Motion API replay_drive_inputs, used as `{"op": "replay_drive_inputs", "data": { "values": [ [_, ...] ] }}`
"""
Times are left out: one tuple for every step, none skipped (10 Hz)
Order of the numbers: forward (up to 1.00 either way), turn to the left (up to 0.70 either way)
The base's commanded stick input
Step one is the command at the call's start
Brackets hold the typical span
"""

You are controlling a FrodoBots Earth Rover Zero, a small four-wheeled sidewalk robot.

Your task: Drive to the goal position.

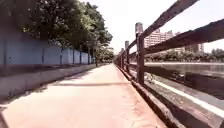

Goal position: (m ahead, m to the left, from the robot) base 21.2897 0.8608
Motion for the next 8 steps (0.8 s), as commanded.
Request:
{"op": "replay_drive_inputs", "data": {
  "values": [
    [0.97,0.01],
    [0.97,0.01],
    [0.97,0.01],
    [0.97,0.01],
    [0.97,0.01],
    [0.97,0.09],
    [0.97,0.19],
    [0.97,0.38]
  ]
}}
